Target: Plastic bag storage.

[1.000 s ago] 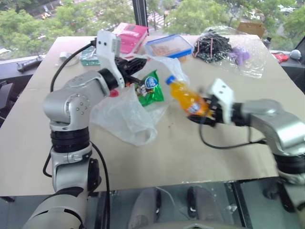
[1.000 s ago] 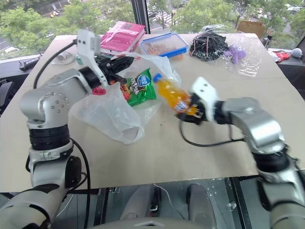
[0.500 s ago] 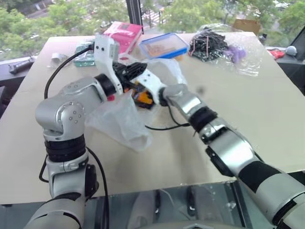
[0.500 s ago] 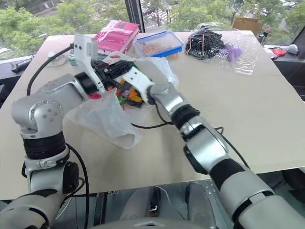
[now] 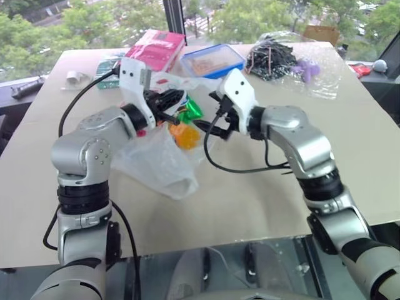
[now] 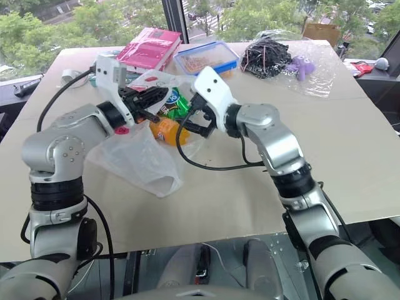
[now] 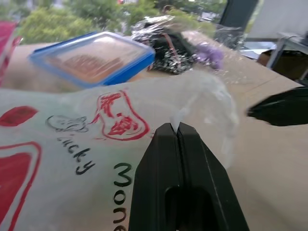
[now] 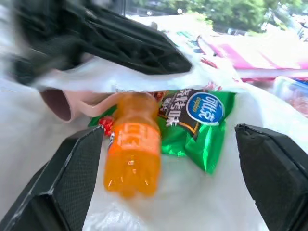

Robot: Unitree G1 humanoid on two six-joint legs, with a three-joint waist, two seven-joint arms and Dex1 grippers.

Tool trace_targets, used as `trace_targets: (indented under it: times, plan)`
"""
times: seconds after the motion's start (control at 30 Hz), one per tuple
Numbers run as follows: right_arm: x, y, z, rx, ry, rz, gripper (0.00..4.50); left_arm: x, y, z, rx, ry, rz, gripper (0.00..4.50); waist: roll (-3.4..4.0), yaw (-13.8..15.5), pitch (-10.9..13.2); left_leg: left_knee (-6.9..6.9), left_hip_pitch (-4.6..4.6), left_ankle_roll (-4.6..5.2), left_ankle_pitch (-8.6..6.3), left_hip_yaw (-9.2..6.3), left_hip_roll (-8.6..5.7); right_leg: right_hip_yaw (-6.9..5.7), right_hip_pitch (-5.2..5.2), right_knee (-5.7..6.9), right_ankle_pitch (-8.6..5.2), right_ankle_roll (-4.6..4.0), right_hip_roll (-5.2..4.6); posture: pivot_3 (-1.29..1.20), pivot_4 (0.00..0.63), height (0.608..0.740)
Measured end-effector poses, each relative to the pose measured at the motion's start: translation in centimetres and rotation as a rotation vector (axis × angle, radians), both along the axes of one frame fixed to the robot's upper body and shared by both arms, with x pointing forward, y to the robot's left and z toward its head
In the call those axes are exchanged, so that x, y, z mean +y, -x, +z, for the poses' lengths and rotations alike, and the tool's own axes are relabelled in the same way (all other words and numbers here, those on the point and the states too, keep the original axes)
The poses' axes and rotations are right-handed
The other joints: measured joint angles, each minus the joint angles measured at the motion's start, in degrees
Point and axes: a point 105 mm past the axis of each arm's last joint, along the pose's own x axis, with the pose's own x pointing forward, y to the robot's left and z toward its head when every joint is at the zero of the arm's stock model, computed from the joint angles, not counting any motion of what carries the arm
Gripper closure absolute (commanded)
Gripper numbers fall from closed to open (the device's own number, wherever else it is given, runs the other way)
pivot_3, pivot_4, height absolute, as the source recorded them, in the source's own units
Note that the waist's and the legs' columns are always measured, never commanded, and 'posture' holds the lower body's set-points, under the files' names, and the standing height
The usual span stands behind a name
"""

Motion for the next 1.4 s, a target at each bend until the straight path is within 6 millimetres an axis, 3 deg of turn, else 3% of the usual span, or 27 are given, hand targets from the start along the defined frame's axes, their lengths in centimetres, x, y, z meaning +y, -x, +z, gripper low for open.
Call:
trace_targets:
  times: [0.13, 0.3, 0.4, 0.5, 0.63, 0.73, 0.77, 0.9, 0.97, 1.03, 1.13, 1.17, 1.27, 1.37, 1.4]
  plan:
    - [-1.9, -0.6, 0.3, 0.023, -0.018, -0.130, 0.10, 0.0, -0.4, -0.1, -0.022, -0.012, -0.004, 4.50, -0.03, 0.26, -0.02, 0.01, 0.00, 0.02, 0.00, -0.01, -0.04, -0.02, 0.03, 0.02, 0.00, 0.00, -0.03, 0.00, 0.150, 0.740]
    - [-3.3, -4.6, -2.0, 0.122, -0.028, -0.288, 0.10, -0.1, -0.4, -0.1, -0.024, -0.020, -0.019, 4.50, -0.04, 0.11, -0.03, 0.00, -0.03, 0.04, 0.00, -0.01, -0.08, -0.02, 0.02, -0.01, 0.00, 0.00, -0.05, 0.00, 0.150, 0.740]
    - [-2.9, -7.3, -3.5, 0.173, -0.049, -0.324, 0.10, 0.1, -0.3, 0.0, -0.027, -0.026, -0.015, 4.50, -0.04, -0.21, -0.03, 0.00, -0.02, 0.04, 0.00, 0.03, -0.06, 0.02, 0.01, -0.04, 0.00, 0.00, -0.02, 0.00, 0.150, 0.740]
    - [-2.6, -8.9, -4.9, 0.200, -0.061, -0.334, 0.81, 0.0, -0.1, 0.2, -0.039, -0.033, -0.018, 4.50, -0.04, -0.16, -0.02, -0.06, -0.05, 0.04, 0.00, 0.01, -0.04, 0.01, 0.01, -0.11, 0.00, 0.00, -0.02, 0.00, 0.150, 0.740]
    - [-3.0, -9.9, -5.7, 0.198, -0.067, -0.346, 2.68, 0.2, 0.2, 0.2, -0.036, -0.049, -0.014, 4.50, -0.04, -0.05, -0.02, -0.09, -0.10, 0.06, -0.01, 0.00, -0.03, 0.00, 0.00, -0.16, 0.00, 0.00, -0.05, 0.00, 0.150, 0.740]
    - [-3.0, -9.9, -5.3, 0.179, -0.085, -0.331, 4.14, 0.7, 0.5, 0.5, -0.019, -0.007, -0.018, 3.68, -0.04, -0.13, -0.02, -0.09, -0.09, 0.05, -0.01, 0.00, -0.01, -0.01, -0.01, -0.14, 0.00, 0.00, -0.04, 0.00, 0.150, 0.740]
    - [-3.0, -9.9, -5.2, 0.174, -0.087, -0.327, 4.50, 0.7, 0.5, 0.6, -0.019, 0.001, -0.024, 3.22, -0.04, -0.14, -0.02, -0.09, -0.08, 0.05, -0.01, 0.00, -0.01, 0.00, -0.01, -0.13, 0.00, 0.00, -0.04, 0.00, 0.150, 0.740]
    - [-2.9, -9.8, -4.9, 0.165, -0.089, -0.315, 4.50, 1.0, 2.0, 0.3, 0.036, 0.019, -0.119, 1.28, -0.03, -0.33, -0.01, -0.09, -0.07, 0.05, -0.01, 0.02, 0.05, 0.04, -0.03, -0.11, 0.00, 0.00, -0.03, 0.00, 0.150, 0.740]
    - [-3.1, -9.7, -4.6, 0.153, -0.089, -0.316, 4.50, 1.3, 3.5, 0.2, 0.104, 0.071, -0.209, 1.28, -0.02, -0.44, -0.01, -0.10, -0.11, 0.04, -0.01, 0.03, 0.17, 0.05, -0.09, -0.12, 0.00, 0.00, 0.01, 0.00, 0.150, 0.740]
    - [-3.2, -9.5, -3.9, 0.134, -0.094, -0.311, 4.50, 2.7, 6.3, 1.3, 0.193, 0.152, -0.331, 1.28, -0.02, -0.59, 0.00, -0.12, -0.12, 0.04, -0.01, 0.03, 0.28, 0.05, -0.13, -0.13, -0.01, -0.01, 0.08, 0.00, 0.150, 0.740]
    - [-3.3, -9.4, -3.6, 0.127, -0.095, -0.310, 4.50, 4.1, 9.0, 3.0, 0.222, 0.197, -0.412, 1.28, -0.02, -0.43, 0.00, -0.12, -0.06, 0.04, -0.01, 0.05, 0.28, 0.07, -0.09, -0.12, -0.01, 0.00, 0.07, 0.00, 0.150, 0.740]
    - [-3.3, -9.4, -3.6, 0.127, -0.096, -0.309, 4.50, 4.4, 9.7, 3.1, 0.240, 0.211, -0.430, 1.00, -0.02, -0.37, 0.00, -0.11, -0.04, 0.04, -0.01, 0.05, 0.28, 0.07, -0.05, -0.13, -0.01, 0.00, 0.06, 0.00, 0.150, 0.740]
    - [-3.4, -9.3, -3.7, 0.129, -0.097, -0.311, 4.50, 4.5, 11.6, 1.7, 0.344, 0.209, -0.475, 0.18, -0.02, -0.27, 0.00, -0.11, -0.01, 0.04, -0.01, 0.03, 0.27, 0.07, -0.01, -0.13, -0.01, -0.01, 0.03, 0.00, 0.150, 0.740]
    - [-3.0, -9.2, -4.1, 0.140, -0.104, -0.304, 4.50, 4.3, 14.0, -0.9, 0.467, 0.170, -0.496, 0.18, -0.03, -0.27, 0.00, -0.12, -0.01, 0.03, -0.02, 0.02, 0.28, 0.06, 0.00, -0.17, -0.01, -0.02, 0.01, 0.00, 0.150, 0.740]
    - [-3.2, -9.1, -4.5, 0.147, -0.107, -0.310, 4.50, 4.5, 15.8, -3.2, 0.553, 0.093, -0.459, 0.18, -0.02, -0.42, 0.00, -0.17, -0.03, 0.02, -0.02, 0.09, 0.30, 0.15, -0.07, -0.18, -0.01, -0.03, 0.03, 0.00, 0.150, 0.740]
